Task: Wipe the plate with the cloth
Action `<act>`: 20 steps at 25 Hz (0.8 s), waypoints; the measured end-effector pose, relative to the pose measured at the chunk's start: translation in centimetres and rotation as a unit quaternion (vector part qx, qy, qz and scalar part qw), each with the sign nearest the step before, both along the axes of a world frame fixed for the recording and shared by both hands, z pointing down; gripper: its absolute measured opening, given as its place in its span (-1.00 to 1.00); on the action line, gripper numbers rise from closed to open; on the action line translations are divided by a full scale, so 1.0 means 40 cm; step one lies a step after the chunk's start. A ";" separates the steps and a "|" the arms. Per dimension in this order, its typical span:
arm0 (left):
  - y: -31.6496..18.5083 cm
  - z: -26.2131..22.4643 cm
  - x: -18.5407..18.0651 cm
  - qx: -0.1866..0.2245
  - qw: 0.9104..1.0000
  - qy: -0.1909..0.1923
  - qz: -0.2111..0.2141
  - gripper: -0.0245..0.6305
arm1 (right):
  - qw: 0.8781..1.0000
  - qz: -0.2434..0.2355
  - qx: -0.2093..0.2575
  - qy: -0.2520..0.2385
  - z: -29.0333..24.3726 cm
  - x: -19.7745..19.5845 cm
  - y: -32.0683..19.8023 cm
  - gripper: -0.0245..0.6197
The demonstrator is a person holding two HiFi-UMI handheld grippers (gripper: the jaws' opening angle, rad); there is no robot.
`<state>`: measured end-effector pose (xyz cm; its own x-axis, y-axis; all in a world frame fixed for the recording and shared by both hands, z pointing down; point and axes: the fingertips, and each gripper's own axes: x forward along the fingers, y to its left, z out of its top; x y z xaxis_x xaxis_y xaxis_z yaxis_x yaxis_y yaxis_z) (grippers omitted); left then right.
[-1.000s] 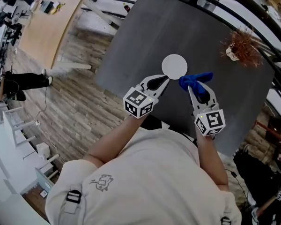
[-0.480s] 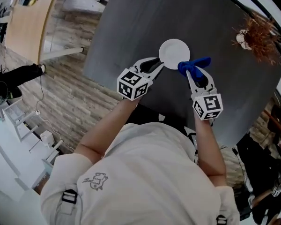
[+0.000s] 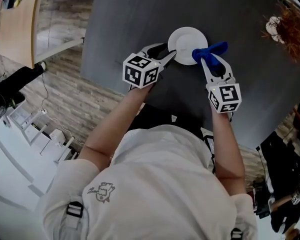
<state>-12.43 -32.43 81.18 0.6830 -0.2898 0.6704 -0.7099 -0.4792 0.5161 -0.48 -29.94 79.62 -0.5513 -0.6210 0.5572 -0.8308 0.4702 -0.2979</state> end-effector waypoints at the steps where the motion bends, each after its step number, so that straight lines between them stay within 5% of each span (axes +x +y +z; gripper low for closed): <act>1: -0.007 0.008 -0.003 0.002 1.000 -0.004 -0.004 -0.42 | 1.000 -0.004 -0.003 0.001 0.015 -0.003 0.000 -0.65; 16: 0.010 0.082 0.004 -0.048 0.999 0.005 -0.019 -0.43 | 0.999 -0.017 -0.032 0.025 0.092 -0.008 0.011 -0.65; 20: 0.022 0.066 0.023 -0.059 0.997 0.036 -0.025 -0.73 | 0.999 -0.016 -0.029 0.039 0.090 -0.009 0.011 -0.65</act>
<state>-11.50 -31.57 83.81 0.7175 -0.2473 0.6512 -0.6903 -0.3777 0.6172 -0.85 -29.49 83.21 -0.5231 -0.5698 0.6338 -0.8378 0.4803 -0.2596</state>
